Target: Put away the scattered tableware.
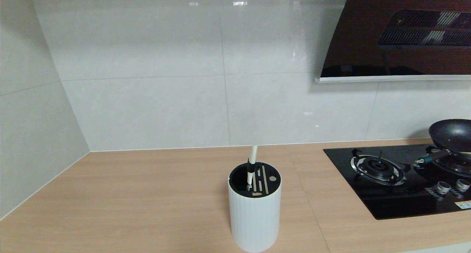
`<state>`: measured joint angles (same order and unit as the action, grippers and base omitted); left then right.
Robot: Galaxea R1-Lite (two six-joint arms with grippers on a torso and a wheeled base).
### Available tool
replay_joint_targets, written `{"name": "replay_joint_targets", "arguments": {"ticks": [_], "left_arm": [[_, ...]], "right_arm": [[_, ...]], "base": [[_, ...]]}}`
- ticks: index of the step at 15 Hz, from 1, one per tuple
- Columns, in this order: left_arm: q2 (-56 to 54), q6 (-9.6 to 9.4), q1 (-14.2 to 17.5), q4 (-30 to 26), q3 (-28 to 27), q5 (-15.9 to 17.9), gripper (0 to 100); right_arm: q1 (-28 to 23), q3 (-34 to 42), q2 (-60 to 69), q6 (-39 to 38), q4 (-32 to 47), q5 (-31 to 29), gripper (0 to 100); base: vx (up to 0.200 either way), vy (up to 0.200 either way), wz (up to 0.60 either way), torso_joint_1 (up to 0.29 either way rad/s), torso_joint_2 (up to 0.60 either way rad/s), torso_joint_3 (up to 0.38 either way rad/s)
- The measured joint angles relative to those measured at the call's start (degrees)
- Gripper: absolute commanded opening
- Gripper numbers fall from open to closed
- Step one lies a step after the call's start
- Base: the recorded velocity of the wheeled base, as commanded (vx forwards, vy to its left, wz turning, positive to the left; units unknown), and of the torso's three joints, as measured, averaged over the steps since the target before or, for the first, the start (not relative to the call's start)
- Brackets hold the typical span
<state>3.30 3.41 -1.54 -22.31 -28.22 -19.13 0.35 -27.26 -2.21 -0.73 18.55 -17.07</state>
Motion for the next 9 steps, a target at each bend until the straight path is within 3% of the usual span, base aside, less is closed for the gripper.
{"name": "replay_joint_targets", "arguments": {"ticks": [2, 4, 6, 7, 9], "left_arm": [[-2.04, -0.40, 1.16, 1.24, 5.10, 0.06, 100], [-2.95, -0.51, 1.51, 5.53, 12.74, 1.48, 100], [-3.23, -1.07, 1.58, 18.83, 20.98, 2.93, 100], [-3.30, -1.74, 1.58, 24.42, 24.48, 4.63, 100], [-3.35, -2.52, 1.61, 24.22, 27.32, 8.97, 100]], "right_arm": [[-0.46, 4.47, 1.28, -0.24, -1.54, 0.67, 100], [-0.56, 12.52, 1.79, -0.30, -9.45, 3.69, 100], [-0.62, 21.09, 2.02, 0.33, -21.64, 7.81, 100], [-0.62, 24.28, 2.07, 0.80, -23.33, 10.51, 100], [-0.62, 26.40, 2.13, 1.22, -18.15, 12.01, 100]], "base": [[0.000, 0.000, 0.00, 0.000, 0.00, 0.000], [0.000, 0.000, 0.00, 0.000, 0.00, 0.000], [0.000, 0.000, 0.00, 0.000, 0.00, 0.000], [0.000, 0.000, 0.00, 0.000, 0.00, 0.000], [0.000, 0.000, 0.00, 0.000, 0.00, 0.000]]}}
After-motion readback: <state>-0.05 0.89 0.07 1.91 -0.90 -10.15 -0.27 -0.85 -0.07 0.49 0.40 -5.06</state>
